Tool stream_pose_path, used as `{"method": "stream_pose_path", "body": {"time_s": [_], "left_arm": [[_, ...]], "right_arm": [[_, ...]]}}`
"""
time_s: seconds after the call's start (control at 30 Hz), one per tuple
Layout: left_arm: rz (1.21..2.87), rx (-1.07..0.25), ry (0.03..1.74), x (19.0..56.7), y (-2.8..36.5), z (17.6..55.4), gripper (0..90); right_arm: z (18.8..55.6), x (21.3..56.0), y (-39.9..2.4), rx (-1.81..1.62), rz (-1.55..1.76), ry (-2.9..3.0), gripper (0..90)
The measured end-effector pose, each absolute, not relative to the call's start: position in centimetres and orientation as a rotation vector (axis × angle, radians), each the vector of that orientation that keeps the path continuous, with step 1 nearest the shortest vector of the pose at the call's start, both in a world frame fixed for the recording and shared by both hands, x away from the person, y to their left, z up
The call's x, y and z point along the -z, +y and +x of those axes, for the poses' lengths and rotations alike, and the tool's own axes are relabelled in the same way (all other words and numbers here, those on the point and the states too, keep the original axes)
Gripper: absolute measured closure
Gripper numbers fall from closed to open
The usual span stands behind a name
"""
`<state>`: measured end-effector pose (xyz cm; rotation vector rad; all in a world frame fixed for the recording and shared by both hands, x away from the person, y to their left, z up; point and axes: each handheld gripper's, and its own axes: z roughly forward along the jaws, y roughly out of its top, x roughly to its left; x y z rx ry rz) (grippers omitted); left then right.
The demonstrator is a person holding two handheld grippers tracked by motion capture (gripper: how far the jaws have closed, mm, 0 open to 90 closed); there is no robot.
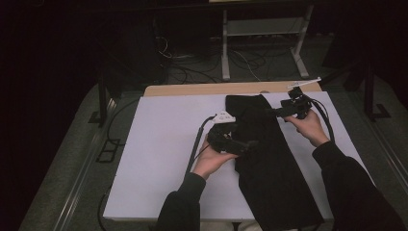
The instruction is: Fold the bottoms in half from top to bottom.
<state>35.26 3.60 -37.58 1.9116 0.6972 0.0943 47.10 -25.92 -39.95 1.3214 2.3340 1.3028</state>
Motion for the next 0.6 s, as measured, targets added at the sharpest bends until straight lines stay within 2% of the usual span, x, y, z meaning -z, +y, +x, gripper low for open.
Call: {"method": "stream_pose_path", "body": {"time_s": [0.6], "left_arm": [[1.971, -0.13, 0.755, 36.3, 4.8, 38.9, 0.0]], "right_arm": [[46.7, 40.0, -25.5, -1.268, 1.272, 2.386, 0.6]]}}
